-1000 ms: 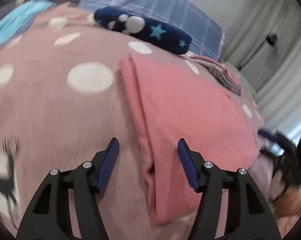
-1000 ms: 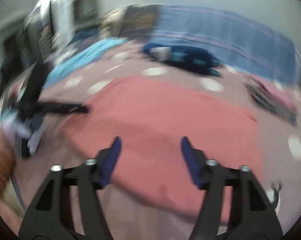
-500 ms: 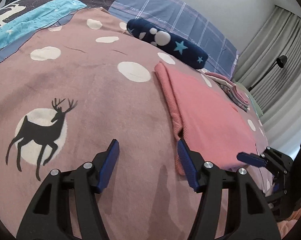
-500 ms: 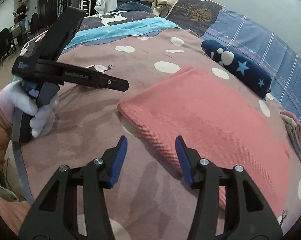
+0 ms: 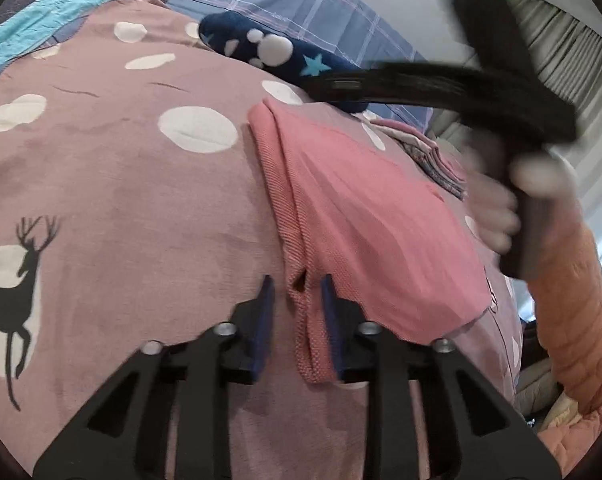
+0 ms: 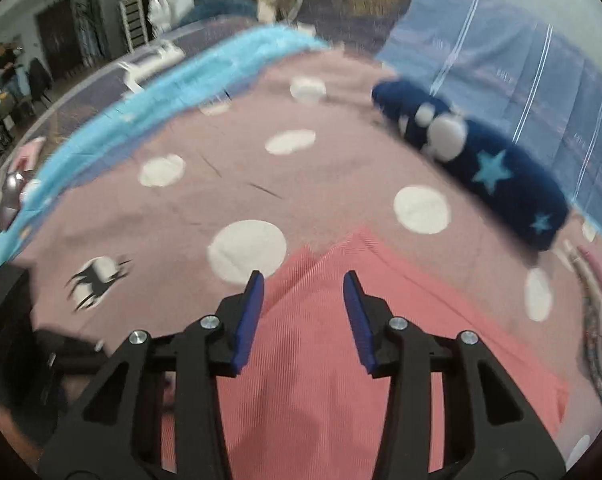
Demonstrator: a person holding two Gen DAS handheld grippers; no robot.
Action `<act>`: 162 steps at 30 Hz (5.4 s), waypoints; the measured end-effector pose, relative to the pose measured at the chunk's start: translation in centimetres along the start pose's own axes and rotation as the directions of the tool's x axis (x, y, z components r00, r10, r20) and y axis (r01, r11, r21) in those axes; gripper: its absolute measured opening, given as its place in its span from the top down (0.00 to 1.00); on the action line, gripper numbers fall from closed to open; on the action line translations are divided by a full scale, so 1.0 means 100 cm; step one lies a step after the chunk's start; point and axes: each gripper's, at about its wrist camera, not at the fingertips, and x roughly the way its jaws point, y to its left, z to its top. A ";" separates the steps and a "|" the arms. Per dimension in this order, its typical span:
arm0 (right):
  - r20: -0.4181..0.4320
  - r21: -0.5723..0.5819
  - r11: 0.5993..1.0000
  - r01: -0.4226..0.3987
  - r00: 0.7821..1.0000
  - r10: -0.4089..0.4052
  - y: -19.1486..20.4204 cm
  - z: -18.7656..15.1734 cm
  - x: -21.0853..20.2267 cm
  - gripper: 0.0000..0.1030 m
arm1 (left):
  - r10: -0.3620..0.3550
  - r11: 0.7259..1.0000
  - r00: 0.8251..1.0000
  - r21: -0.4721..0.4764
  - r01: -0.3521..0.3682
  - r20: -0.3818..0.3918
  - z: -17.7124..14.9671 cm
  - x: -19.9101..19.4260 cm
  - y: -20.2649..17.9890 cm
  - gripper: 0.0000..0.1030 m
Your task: Fold small clothes
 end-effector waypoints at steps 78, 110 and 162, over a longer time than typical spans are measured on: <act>0.209 0.543 0.839 0.001 0.968 -0.136 -0.228 -0.313 -0.152 0.64 | -0.068 0.778 0.945 0.575 0.252 -0.321 -0.060 0.149 -0.310 0.61; 0.165 -0.260 0.930 0.259 0.961 -0.221 0.109 -0.180 -0.053 0.35 | 0.090 0.996 0.992 -0.033 -0.087 0.086 0.051 -0.009 0.024 0.46; 0.308 0.329 0.941 0.077 0.933 -0.184 -0.038 -0.177 -0.118 0.96 | -0.135 0.990 0.989 0.016 0.137 -0.057 0.170 0.110 -0.097 0.85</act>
